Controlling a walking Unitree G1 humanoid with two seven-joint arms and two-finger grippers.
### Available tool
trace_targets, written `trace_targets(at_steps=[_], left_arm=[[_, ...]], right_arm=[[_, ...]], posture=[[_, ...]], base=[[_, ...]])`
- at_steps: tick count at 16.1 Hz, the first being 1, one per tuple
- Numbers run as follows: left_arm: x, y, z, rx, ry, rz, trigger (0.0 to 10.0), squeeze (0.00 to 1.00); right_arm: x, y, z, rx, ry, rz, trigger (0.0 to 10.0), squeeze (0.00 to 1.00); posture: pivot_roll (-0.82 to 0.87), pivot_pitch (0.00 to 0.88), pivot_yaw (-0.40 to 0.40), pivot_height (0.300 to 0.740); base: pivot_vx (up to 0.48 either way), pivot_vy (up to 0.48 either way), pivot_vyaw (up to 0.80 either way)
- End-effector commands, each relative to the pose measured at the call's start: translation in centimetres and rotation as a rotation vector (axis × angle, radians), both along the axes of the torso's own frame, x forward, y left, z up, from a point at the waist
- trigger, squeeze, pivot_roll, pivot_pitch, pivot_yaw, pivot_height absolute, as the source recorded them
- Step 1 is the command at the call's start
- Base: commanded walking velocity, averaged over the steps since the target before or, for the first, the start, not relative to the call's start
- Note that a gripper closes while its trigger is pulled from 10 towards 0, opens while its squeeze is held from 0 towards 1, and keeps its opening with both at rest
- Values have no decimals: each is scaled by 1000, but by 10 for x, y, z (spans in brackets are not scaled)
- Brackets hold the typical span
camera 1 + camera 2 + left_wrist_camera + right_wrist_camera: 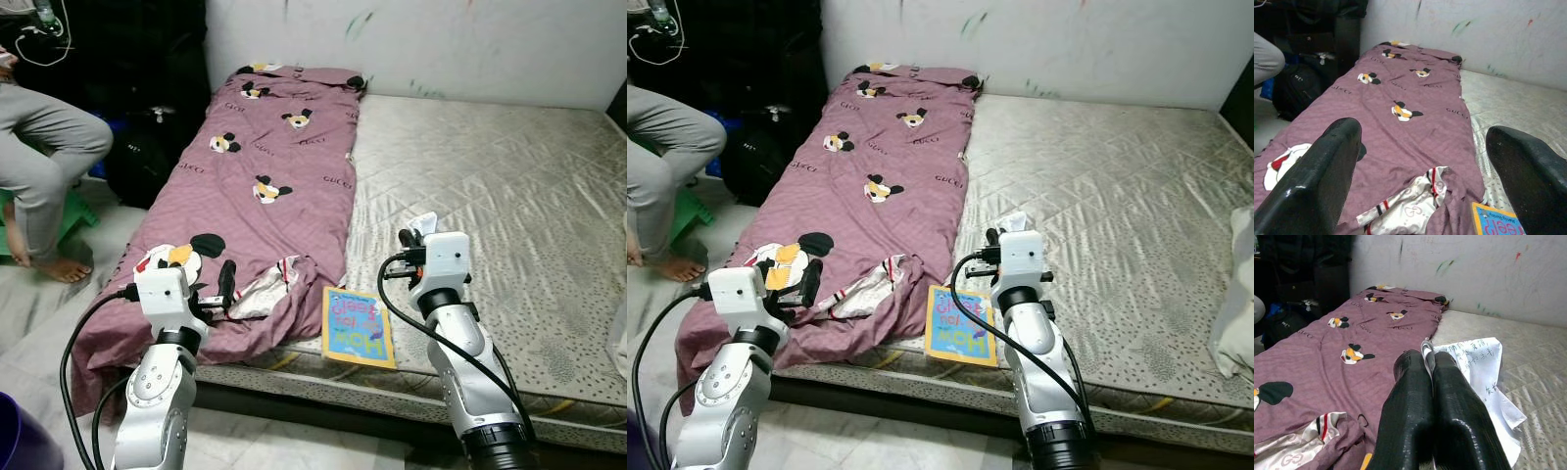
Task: Clean up the room
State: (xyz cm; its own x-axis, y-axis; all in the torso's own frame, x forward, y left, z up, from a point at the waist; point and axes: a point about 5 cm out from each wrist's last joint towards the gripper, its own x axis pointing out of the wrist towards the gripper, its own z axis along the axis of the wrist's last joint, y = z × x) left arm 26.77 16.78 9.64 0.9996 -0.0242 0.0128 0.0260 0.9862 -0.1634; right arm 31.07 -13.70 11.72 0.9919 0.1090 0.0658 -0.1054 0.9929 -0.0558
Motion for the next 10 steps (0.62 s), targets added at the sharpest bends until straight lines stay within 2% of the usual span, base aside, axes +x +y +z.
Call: trace_targets(at_steps=[1,4,10], left_arm=[[1,2,5,4,-19,1,10000,0],[5,0,6,1,-23,-6,10000,0],[8,-3,8,-7,-32,-21,10000,0]], right_arm=[[0,2,-2,1,6,6,10000,0],[2,2,0,21,-7,15,10000,0],[3,1,2,58,-5,19,10000,0]], posture=[[7,0,4,740],[0,0,4,740],[-1,0,5,740]], base=[[0,0,0],[109,0,0],[288,0,0]])
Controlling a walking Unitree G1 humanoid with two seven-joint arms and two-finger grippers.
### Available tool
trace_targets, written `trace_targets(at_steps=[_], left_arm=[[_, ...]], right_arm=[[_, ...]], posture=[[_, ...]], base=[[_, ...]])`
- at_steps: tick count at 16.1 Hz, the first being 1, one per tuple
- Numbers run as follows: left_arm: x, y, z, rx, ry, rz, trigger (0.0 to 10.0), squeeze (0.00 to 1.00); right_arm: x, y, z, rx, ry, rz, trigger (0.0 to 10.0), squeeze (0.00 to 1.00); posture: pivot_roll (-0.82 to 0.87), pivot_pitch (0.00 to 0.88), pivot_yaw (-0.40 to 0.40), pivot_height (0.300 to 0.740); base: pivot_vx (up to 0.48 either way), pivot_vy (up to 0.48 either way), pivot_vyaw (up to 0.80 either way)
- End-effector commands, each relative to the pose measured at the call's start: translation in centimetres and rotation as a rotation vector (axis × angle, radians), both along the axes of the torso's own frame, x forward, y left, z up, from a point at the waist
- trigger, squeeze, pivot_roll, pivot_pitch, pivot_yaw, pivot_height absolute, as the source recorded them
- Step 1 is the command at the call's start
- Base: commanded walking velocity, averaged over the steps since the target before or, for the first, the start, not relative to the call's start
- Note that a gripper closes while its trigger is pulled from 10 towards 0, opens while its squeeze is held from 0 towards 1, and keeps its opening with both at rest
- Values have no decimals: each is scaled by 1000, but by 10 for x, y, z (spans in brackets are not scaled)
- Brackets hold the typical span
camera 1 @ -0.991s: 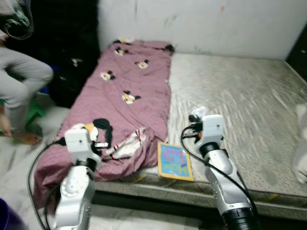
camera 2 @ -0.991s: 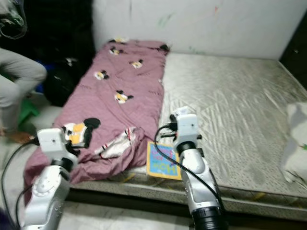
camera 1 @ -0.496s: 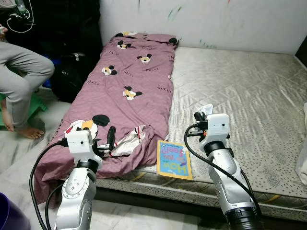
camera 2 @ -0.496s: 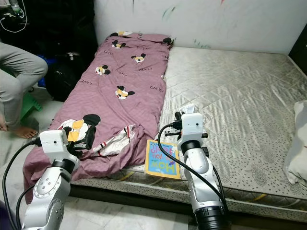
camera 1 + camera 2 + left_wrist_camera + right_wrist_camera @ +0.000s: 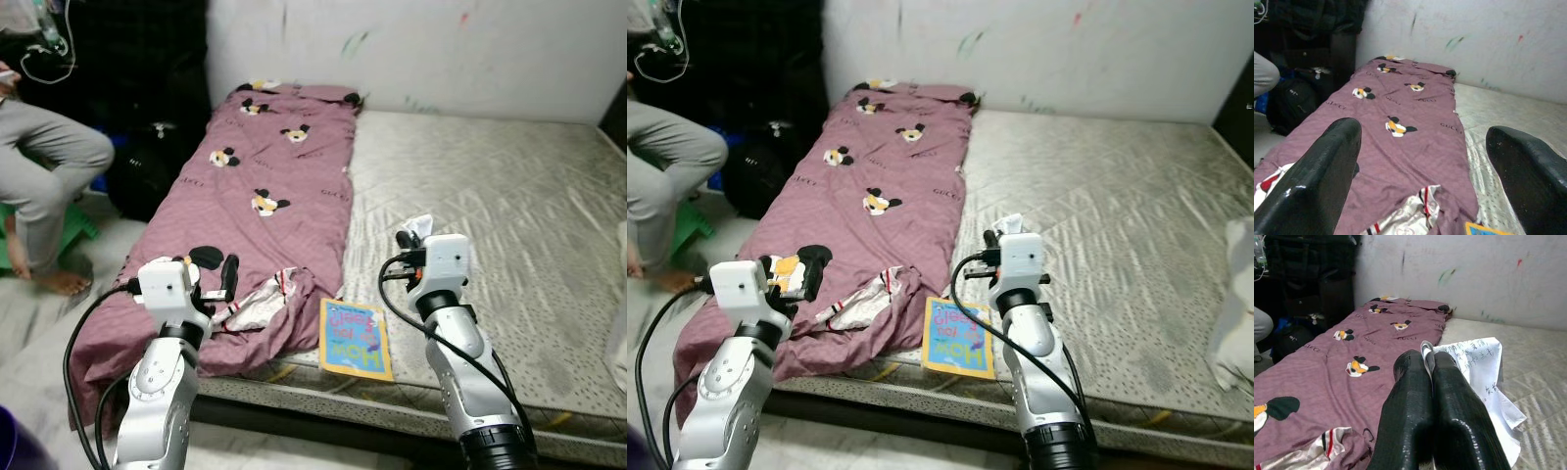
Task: Clean up the room
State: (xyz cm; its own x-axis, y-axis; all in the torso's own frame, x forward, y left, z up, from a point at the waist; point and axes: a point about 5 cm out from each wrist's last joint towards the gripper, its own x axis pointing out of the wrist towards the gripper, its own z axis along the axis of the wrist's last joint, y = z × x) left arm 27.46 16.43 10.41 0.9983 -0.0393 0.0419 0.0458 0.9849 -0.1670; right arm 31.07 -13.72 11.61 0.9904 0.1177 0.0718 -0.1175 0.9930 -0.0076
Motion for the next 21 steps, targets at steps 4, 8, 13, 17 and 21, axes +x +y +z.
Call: trace_targets(at_steps=[4,8,13,17,21], left_arm=[[1,0,-1,-1,2,-8,10000,0],[1,0,-2,5,12,-4,10000,0],[2,0,-6,0,37,55,10000,0],[1,1,-6,-8,32,39,10000,0],[2,0,-6,-23,38,32,10000,0]], right_arm=[[3,-1,2,4,-4,3,10000,0],[3,-2,1,-2,-1,-2,10000,0],[3,-4,-1,-9,3,-7,10000,0],[3,-4,-2,-11,2,-3,10000,0],[3,-2,-1,-22,-4,7,10000,0]], posture=[[-1,0,5,740],[-1,0,7,740],[1,0,6,740],[1,0,5,740],[0,0,4,740]], base=[[349,0,-356],[272,0,0],[0,0,0],[0,295,-400],[0,480,0]])
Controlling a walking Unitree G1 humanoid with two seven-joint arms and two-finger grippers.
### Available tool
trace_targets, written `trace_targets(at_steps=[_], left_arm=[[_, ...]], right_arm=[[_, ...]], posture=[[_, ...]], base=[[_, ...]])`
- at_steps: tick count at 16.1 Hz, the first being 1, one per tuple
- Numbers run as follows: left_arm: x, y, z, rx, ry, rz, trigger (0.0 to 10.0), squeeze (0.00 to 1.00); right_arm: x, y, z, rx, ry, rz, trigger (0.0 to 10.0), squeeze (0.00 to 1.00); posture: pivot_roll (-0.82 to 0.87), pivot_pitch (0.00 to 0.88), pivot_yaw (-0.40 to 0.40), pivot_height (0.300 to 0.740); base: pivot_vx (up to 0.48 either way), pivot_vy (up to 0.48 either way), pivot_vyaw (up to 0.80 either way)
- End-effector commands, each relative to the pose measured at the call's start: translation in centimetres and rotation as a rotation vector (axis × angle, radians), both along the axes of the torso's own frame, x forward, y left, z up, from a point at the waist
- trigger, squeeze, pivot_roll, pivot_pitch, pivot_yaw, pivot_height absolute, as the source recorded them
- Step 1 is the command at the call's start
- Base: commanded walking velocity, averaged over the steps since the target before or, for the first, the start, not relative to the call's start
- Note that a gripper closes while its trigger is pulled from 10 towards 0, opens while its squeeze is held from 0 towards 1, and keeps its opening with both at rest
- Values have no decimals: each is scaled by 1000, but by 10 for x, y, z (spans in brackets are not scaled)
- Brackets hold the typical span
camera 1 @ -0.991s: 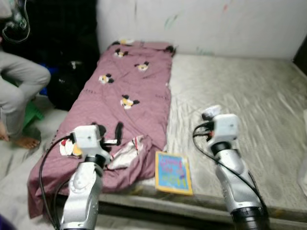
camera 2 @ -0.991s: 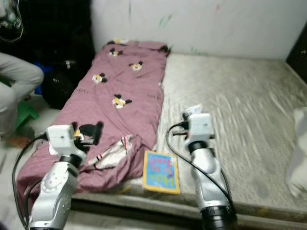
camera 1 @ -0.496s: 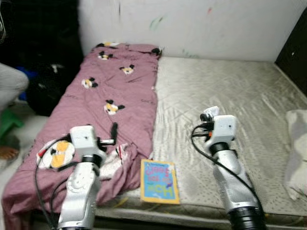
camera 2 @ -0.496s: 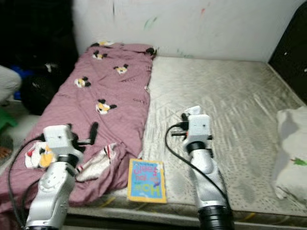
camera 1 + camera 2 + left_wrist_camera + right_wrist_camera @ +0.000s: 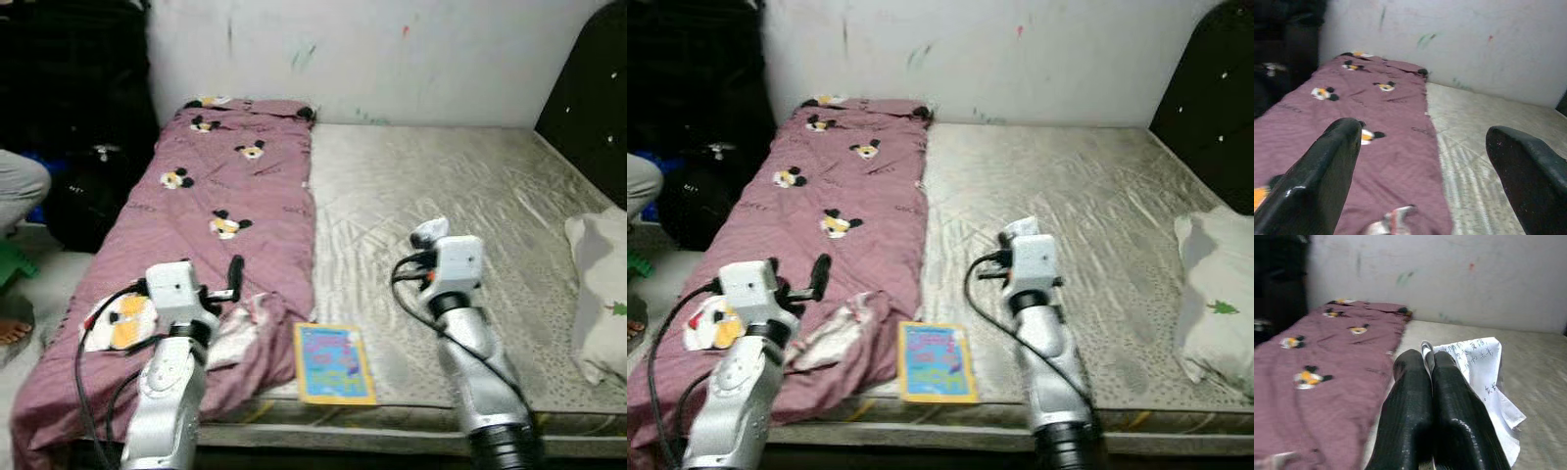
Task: Clean up the room
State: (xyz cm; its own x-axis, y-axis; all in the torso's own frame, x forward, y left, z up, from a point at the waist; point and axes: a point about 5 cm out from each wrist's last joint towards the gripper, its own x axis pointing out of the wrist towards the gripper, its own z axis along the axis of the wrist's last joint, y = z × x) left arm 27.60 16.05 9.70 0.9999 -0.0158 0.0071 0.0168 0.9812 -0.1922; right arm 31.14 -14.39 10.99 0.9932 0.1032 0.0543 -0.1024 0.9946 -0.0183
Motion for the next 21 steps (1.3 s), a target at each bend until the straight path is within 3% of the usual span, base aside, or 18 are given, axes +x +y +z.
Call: trace_targets(at_steps=[1,21], left_arm=[[1,3,2,2,0,7,10000,0],[4,4,1,9,11,20,10000,0]], right_arm=[[2,5,5,-10,-24,29,10000,0],[1,13,6,-10,-37,81,10000,0]], posture=[[0,0,4,740],[-6,0,8,740]], base=[[0,480,0],[0,480,0]])
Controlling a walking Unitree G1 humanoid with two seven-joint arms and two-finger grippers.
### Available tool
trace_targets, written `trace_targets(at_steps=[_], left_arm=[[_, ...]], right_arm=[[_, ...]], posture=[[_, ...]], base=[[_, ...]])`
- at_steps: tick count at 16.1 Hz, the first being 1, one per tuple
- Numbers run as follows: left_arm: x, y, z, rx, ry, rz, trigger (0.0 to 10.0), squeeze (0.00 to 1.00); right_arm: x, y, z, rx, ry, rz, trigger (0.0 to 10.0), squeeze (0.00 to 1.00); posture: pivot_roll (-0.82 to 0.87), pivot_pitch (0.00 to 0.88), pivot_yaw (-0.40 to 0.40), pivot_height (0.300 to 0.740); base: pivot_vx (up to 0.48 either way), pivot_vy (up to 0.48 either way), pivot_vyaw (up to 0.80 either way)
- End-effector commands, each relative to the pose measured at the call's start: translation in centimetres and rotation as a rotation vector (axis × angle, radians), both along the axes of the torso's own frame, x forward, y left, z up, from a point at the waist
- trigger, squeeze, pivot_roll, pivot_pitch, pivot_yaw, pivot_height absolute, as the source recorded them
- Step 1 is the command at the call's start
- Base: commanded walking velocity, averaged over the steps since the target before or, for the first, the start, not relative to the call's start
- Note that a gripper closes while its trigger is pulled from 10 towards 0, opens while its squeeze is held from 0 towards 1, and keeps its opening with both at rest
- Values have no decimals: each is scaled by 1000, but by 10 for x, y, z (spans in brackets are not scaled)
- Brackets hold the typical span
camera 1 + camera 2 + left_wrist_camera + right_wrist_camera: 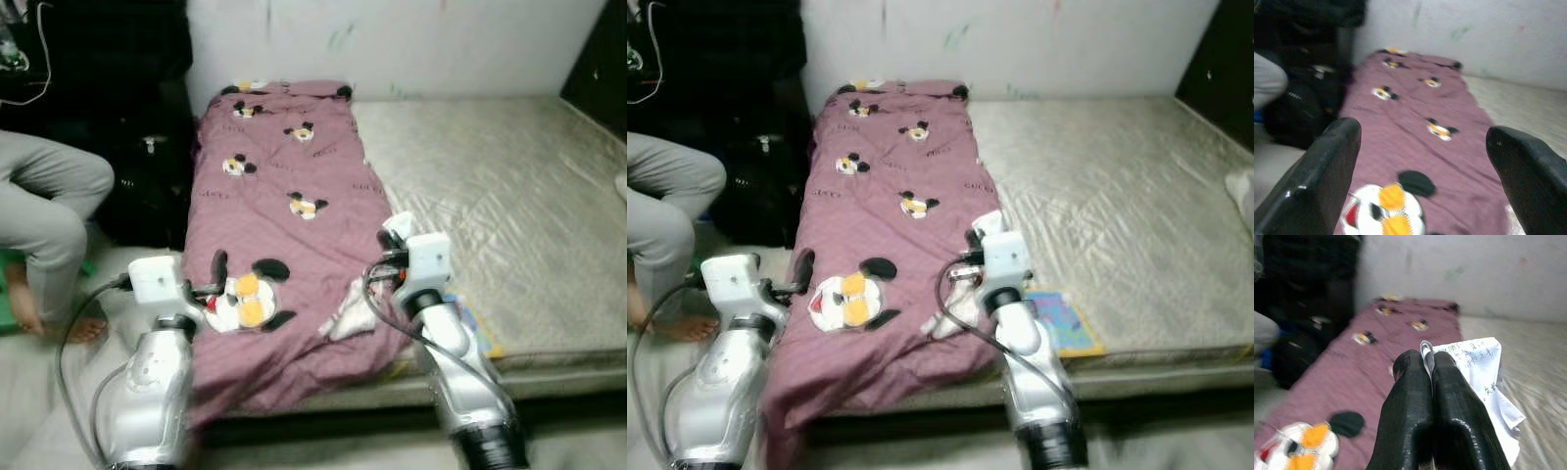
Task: Clean up the room
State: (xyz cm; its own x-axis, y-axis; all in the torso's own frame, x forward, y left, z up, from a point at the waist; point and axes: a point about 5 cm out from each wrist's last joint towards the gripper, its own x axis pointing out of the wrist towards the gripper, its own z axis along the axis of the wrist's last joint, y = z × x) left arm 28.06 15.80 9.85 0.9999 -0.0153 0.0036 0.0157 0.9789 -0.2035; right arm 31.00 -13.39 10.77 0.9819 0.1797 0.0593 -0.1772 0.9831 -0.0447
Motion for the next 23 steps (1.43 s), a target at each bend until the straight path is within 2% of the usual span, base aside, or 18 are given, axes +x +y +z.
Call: trace_targets(at_steps=[1,3,6,23], left_arm=[[-1,7,-1,20,9,19,10000,0],[0,6,0,29,5,19,10000,0],[-1,6,2,46,-18,23,10000,0],[-2,11,3,73,-25,50,10000,0]], right_arm=[[2,3,8,16,-26,7,10000,0],[3,5,8,18,-24,12,10000,0],[2,10,7,6,-29,42,10000,0],[1,22,9,-29,-46,98,10000,0]], posture=[[-6,0,8,740],[-10,0,8,740],[-9,0,8,740],[-8,0,4,740]], base=[[0,480,0],[0,446,0],[0,0,0],[0,0,800]])
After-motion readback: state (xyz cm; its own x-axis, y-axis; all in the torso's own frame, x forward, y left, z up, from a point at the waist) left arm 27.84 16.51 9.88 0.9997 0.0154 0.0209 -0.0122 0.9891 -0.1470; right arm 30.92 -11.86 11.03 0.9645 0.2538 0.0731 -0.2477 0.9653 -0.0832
